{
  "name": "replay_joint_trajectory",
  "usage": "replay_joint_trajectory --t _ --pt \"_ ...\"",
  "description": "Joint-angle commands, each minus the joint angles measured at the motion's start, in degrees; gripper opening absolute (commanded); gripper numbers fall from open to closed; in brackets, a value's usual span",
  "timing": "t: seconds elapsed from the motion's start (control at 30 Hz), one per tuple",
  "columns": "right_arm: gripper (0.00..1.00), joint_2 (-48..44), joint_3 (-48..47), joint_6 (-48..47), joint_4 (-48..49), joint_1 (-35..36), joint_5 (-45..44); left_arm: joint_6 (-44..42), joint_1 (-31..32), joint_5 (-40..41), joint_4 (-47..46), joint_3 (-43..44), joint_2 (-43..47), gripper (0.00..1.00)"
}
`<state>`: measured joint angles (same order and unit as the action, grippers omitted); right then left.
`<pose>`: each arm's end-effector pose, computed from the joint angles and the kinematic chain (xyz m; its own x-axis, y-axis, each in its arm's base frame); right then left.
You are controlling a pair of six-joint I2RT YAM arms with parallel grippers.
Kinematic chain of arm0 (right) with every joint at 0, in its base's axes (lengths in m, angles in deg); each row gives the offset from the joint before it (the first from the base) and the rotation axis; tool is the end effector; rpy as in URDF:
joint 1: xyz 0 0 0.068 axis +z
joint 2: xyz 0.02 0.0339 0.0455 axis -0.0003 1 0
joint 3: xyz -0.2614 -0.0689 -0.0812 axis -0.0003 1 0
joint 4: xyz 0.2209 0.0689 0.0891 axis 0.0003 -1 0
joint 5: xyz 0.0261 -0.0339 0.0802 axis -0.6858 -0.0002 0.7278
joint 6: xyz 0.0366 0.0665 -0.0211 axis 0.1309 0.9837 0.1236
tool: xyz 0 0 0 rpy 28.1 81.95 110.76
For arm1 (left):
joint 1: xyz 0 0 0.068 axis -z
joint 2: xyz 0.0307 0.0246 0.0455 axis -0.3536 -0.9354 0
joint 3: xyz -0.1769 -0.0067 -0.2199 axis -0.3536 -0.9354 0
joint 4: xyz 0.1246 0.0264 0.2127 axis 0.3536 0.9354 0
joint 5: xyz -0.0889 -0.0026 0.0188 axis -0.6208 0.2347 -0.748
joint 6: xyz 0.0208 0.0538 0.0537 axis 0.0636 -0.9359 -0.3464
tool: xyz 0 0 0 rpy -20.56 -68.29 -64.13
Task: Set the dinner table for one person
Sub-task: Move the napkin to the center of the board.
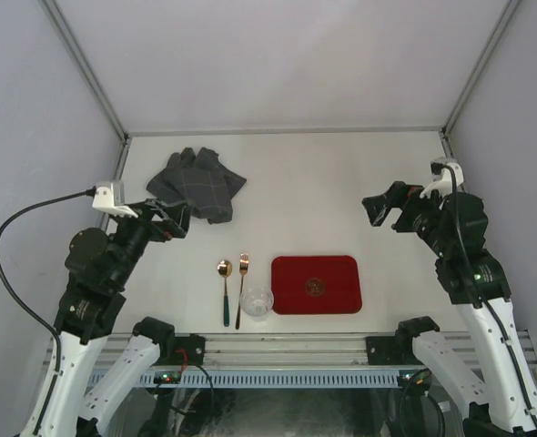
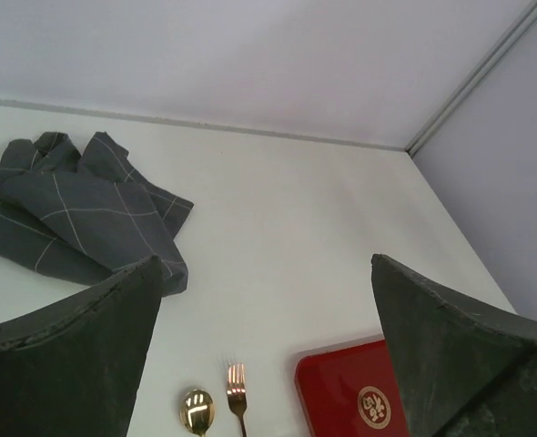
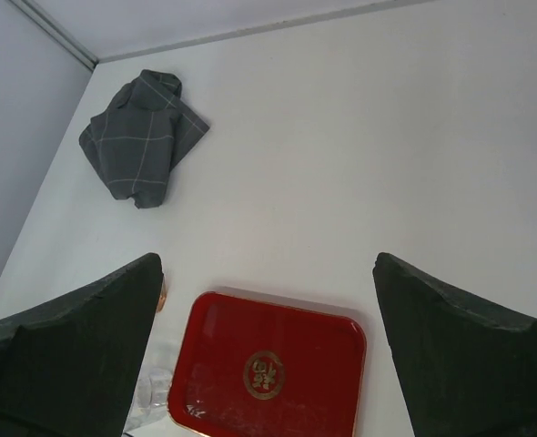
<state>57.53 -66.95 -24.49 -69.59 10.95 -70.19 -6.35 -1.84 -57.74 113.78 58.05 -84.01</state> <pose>0.1443 0.0392 0.3737 -0.3927 0.3027 -0.8684 -0.2090 0.8902 0.4048 0.1095 -0.0365 0.3939 -0.1403 -0.3617 -0.9217 0.2774 0.8792 -0.3873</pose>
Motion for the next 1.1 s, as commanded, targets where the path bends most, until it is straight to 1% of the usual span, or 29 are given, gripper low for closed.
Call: replay_joint_trajectory --t 0.0,0.13,0.23,0.3,0.43,0.53,0.6,0.7,0.8,0.97,1.07 --pt "0.99 0.8 -1.9 -1.6 2.2 -0.1 -1.1 -1.3 -0.3 -0.3 -4.1 0.9 1.9 1.00" --pt "0.99 0.5 -1.8 -2.5 2.1 -0.2 -1.6 -0.8 -0.2 -2.1 -4.3 1.5 1.6 1.00" --pt "0.99 0.2 -1.9 -3.1 2.7 -0.2 -0.6 -0.5 -0.2 -5.7 -5.9 1.2 1.1 1.00" --pt "0.99 0.1 -1.9 -1.9 1.9 -0.2 -2.9 0.2 -0.3 -7.0 -6.5 1.0 0.3 1.00" --pt "0.99 0.3 -1.9 -1.8 1.4 -0.2 -4.0 0.2 -0.3 -9.8 -5.4 2.5 -2.9 1.00" --pt "0.99 1.0 -1.9 -1.2 1.6 -0.2 -4.5 2.4 -0.3 -6.8 -1.4 4.8 -6.6 1.00" --pt "0.99 1.6 -1.9 -1.0 1.8 -0.2 -4.3 1.9 -0.3 -6.5 -0.3 5.8 -8.7 1.00" --pt "0.99 2.3 -1.8 -1.3 1.8 -0.2 -3.9 1.8 -0.3 -6.5 -0.4 5.9 -9.6 1.00" --pt "0.99 3.0 -1.9 -1.5 1.6 -0.2 -3.3 1.0 -0.3 -4.3 0.3 5.9 -9.4 1.00" --pt "0.99 4.1 -1.8 -1.7 0.8 0.2 -5.2 0.1 -0.3 4.9 4.4 6.5 -9.3 0.99" --pt "0.99 5.2 -1.8 -1.9 1.5 0.4 -6.3 -0.2 -0.4 10.9 8.2 8.4 -11.3 0.98"
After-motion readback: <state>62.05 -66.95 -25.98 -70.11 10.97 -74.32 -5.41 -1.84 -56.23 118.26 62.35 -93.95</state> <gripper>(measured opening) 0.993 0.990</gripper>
